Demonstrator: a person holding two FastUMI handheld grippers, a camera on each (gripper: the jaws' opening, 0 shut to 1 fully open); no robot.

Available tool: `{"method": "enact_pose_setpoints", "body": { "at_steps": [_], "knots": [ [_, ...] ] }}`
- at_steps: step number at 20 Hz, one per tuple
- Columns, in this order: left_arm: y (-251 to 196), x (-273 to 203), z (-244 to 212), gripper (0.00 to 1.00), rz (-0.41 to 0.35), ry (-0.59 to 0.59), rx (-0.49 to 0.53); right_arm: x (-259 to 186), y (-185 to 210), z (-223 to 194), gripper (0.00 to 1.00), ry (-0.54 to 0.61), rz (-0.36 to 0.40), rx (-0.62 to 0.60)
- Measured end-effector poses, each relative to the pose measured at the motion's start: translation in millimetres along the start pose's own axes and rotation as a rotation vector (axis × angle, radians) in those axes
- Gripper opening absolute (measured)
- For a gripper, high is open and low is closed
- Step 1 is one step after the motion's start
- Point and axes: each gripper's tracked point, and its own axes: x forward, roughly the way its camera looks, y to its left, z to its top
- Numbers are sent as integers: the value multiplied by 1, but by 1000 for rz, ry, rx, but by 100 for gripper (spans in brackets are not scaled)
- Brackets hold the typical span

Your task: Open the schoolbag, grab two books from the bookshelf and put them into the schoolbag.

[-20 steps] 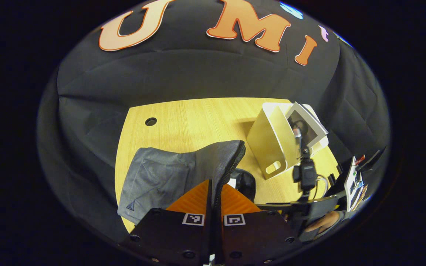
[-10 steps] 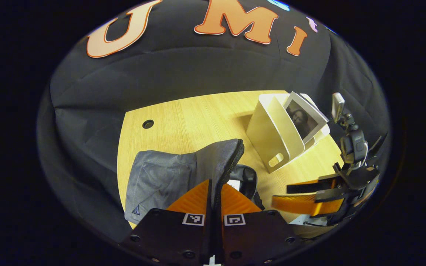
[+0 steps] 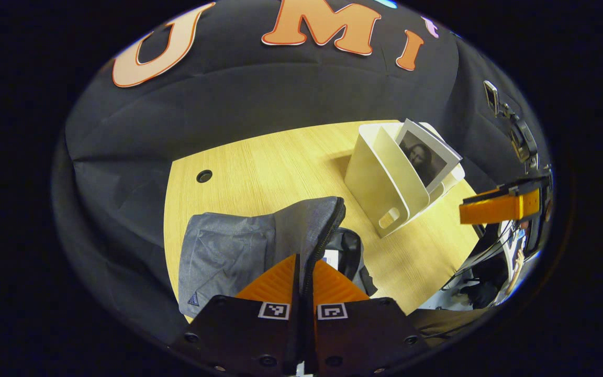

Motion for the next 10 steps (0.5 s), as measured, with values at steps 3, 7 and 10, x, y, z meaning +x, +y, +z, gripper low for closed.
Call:
{"method": "enact_pose_setpoints", "body": {
  "at_steps": [3,7,10],
  "knots": [
    [1,0,-1,5,1,1,2,-12,-10,17,99,11,-24,-27],
    [2,3,-4,5,6,14,-7,-24,-28,38,99,43,-66,-69],
    [0,2,-3,6,13,14,5,-33,-48,60,99,53,-104,-87]
  ]
}}
